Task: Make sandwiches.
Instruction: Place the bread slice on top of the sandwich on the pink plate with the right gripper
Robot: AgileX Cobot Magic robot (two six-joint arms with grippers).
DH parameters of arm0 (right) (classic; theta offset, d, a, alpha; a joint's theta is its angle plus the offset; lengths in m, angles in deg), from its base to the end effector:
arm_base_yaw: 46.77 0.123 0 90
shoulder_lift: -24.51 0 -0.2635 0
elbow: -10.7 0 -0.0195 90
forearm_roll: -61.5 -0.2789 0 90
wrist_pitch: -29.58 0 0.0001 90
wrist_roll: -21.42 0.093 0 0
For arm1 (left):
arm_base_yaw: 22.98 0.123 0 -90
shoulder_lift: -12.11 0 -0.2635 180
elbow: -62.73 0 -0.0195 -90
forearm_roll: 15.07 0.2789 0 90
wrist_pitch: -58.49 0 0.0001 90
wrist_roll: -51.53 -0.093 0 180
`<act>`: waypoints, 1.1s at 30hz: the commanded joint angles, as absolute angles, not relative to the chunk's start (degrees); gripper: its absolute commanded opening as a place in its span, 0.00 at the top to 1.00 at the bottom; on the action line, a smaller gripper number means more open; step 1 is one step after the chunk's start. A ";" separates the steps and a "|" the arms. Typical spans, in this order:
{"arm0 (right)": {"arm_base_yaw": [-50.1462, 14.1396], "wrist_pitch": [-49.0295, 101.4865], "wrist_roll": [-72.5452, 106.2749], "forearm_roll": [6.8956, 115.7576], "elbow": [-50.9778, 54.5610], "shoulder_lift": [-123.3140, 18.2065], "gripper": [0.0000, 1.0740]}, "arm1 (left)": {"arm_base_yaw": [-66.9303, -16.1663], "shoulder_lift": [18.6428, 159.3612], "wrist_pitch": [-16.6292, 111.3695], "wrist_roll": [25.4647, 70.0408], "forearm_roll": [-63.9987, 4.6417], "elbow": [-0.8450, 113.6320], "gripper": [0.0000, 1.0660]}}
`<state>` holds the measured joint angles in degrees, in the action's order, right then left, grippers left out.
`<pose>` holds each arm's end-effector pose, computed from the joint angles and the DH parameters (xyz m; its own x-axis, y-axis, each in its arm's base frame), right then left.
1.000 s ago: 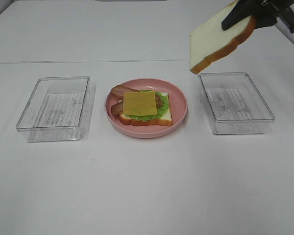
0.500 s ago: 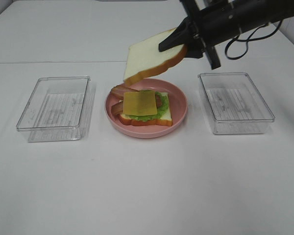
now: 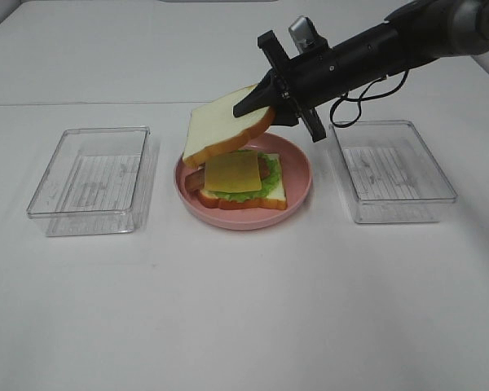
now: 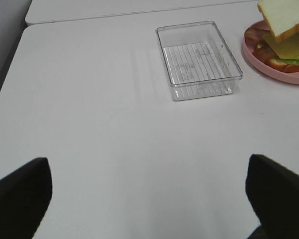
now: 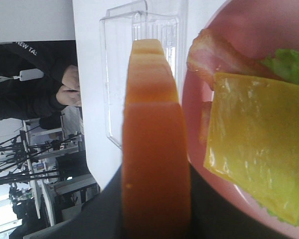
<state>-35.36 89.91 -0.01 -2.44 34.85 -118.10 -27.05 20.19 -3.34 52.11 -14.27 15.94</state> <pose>0.4633 0.1676 0.1141 -0.9950 0.0577 -0.0811 -0.0331 0.5762 0.8166 0.0390 -0.0016 0.2946 -0.4484 0.0284 -0.8934 0.0584 0.9983 0.0024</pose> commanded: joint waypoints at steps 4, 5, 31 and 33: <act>-35.59 90.54 1.82 -1.64 36.05 -120.28 1.00 | -27.34 19.33 -3.11 52.16 -14.04 15.83 0.08; -35.59 90.54 1.94 -1.58 36.05 -121.02 1.00 | -27.34 19.33 -3.11 52.16 -14.04 15.83 0.08; -35.59 91.17 5.55 6.21 36.57 -121.37 0.37 | -27.34 19.33 -3.11 52.16 -13.98 15.83 0.08; -35.59 91.12 5.55 6.84 36.57 -120.96 0.37 | -27.34 19.33 -3.11 52.16 -13.92 15.83 0.08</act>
<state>-35.36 90.14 5.43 6.84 36.28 -121.88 -27.05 20.19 -3.34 52.11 -14.21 15.94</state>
